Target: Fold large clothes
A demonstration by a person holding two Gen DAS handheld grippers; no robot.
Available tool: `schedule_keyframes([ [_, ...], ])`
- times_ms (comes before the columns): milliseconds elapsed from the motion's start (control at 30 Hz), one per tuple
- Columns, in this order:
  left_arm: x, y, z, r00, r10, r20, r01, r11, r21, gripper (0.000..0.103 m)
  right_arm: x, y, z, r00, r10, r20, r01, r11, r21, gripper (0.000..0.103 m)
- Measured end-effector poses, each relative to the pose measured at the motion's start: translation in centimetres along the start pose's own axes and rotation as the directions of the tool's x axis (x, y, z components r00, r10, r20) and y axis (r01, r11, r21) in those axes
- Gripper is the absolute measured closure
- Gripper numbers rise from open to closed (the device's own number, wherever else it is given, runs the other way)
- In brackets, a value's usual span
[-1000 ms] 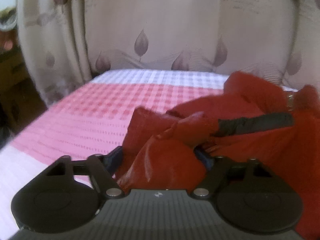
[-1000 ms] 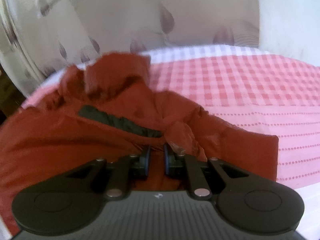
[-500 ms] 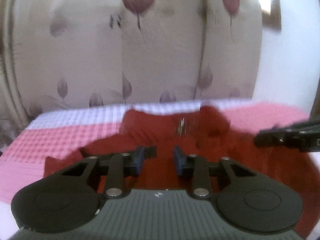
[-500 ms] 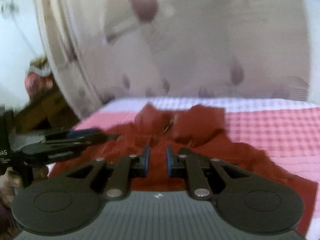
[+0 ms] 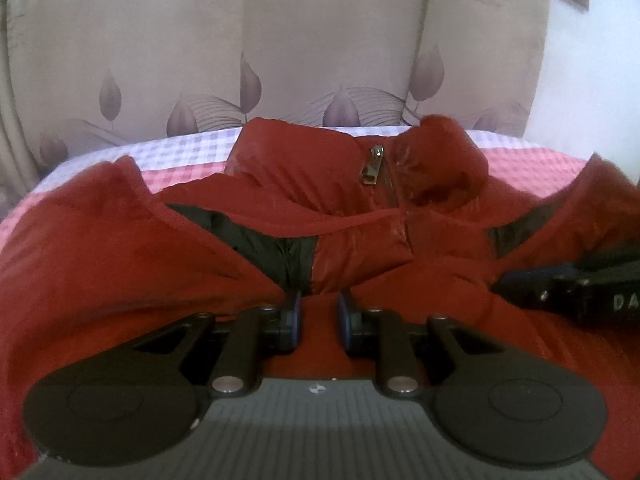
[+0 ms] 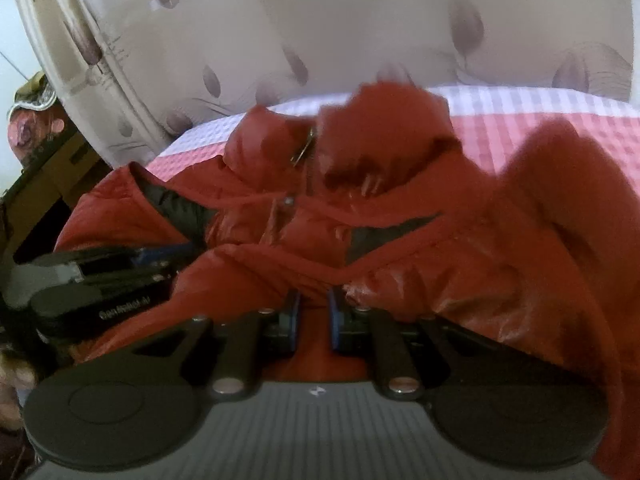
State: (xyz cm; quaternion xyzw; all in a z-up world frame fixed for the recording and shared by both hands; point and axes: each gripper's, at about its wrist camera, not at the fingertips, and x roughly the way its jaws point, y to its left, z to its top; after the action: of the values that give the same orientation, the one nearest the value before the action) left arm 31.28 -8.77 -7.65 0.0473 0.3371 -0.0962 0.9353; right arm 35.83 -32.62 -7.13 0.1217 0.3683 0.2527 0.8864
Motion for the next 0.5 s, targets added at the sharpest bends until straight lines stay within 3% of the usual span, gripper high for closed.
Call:
schedule_keyframes([
  [133, -0.8, -0.2, 0.2, 1.0, 0.016, 0.016, -0.016, 1.0, 0.012, 0.077, -2.2, -0.8, 0.8, 0.998, 0.052, 0.047, -0.055, 0.996, 0.065, 0.089],
  [233, -2.8, 0.8, 0.9, 0.999, -0.021, 0.05, 0.023, 0.999, -0.041, 0.077, -5.7, -1.8, 1.5, 0.992, 0.001, 0.124, -0.007, 0.999, 0.046, 0.089],
  [300, -4.4, 1.6, 1.3, 0.994, -0.02, 0.103, 0.027, 0.997, -0.07, 0.073, -7.3, -3.2, 1.9, 0.986, -0.08, 0.145, 0.074, 0.996, 0.045, 0.088],
  [367, -5.6, 3.0, 1.5, 0.988, 0.032, 0.148, -0.019, 0.996, -0.087, 0.058, -8.2, -4.9, 2.1, 0.981, -0.114, 0.158, 0.103, 0.992, 0.078, 0.089],
  [433, -5.4, 4.9, 1.2, 0.987, 0.091, 0.135, -0.077, 0.991, -0.105, 0.059, -8.2, -6.5, 1.8, 0.979, -0.143, 0.147, 0.126, 0.985, 0.115, 0.089],
  [500, -4.5, 7.0, 0.6, 0.989, 0.119, 0.086, -0.105, 0.984, -0.146, 0.067, -7.3, -7.6, 1.3, 0.983, -0.137, 0.121, 0.119, 0.983, 0.138, 0.089],
])
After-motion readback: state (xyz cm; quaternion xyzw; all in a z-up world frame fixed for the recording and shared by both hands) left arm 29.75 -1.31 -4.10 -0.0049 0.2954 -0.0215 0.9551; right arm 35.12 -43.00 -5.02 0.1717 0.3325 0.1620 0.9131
